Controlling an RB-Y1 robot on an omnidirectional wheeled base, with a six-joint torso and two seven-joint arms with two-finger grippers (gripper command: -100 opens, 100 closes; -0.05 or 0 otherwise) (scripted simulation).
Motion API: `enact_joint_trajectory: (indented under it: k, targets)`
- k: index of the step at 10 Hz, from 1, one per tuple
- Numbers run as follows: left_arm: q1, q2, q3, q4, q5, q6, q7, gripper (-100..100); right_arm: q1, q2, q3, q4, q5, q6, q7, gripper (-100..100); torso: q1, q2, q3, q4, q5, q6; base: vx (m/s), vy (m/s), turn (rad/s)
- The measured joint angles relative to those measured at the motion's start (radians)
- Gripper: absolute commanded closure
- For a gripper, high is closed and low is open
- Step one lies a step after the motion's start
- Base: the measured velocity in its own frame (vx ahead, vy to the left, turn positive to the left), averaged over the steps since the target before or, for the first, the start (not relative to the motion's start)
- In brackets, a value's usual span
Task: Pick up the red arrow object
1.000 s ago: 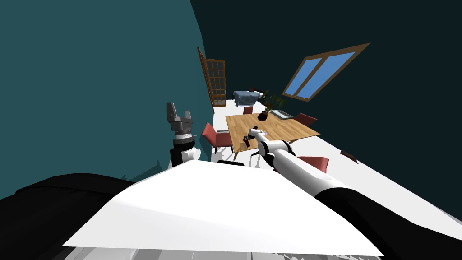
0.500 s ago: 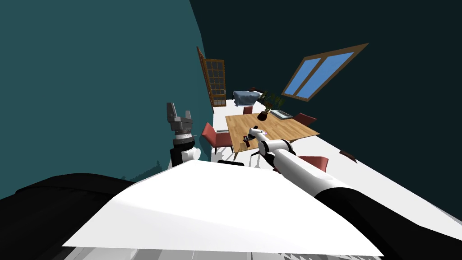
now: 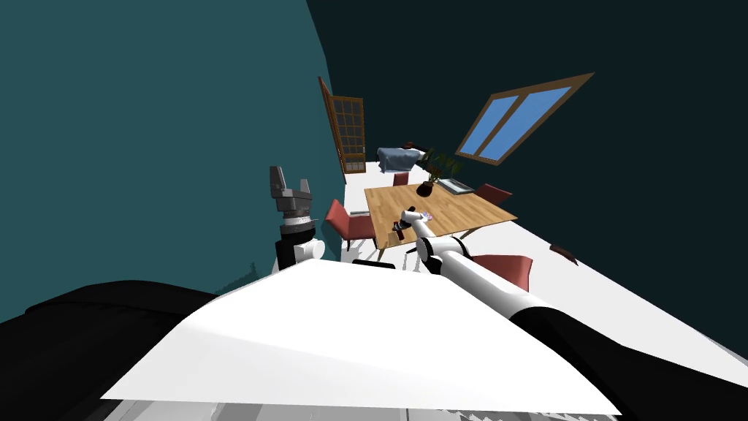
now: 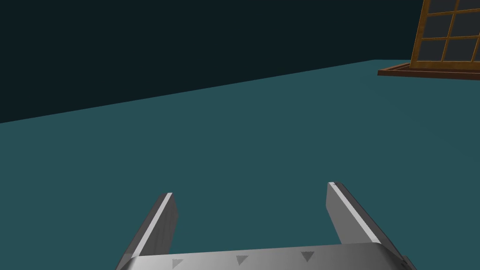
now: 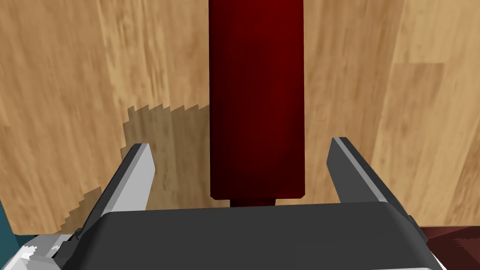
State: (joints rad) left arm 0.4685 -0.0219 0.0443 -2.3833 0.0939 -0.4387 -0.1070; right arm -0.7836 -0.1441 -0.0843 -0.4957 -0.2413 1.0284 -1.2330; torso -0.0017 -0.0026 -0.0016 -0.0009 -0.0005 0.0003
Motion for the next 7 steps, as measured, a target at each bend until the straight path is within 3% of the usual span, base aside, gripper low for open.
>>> enact_joint_trajectory:
  k: [5, 6, 7]
  targets:
    - [0.000, 0.000, 0.000, 0.000, 0.000, 0.000, 0.000, 0, 0.101, 0.046, -0.043, -0.151, 0.082, 0.045, -0.015, -100, 0.001, 0.002, 0.001, 0.000, 0.000, 0.000, 0.027, -0.010, 0.000]
    - [0.000, 0.000, 0.000, 0.000, 0.000, 0.000, 0.000, 0, 0.103, 0.046, -0.044, -0.155, 0.084, 0.048, -0.016, 100, 0.001, 0.002, 0.001, 0.001, 0.000, 0.000, 0.000, 0.000, 0.000]
    - [0.000, 0.000, 0.000, 0.000, 0.000, 0.000, 0.000, 0, 0.103, 0.046, -0.044, -0.155, 0.083, 0.048, -0.016, 100, 0.002, 0.003, 0.002, 0.001, 0.000, 0.000, 0.000, 0.000, 0.000]
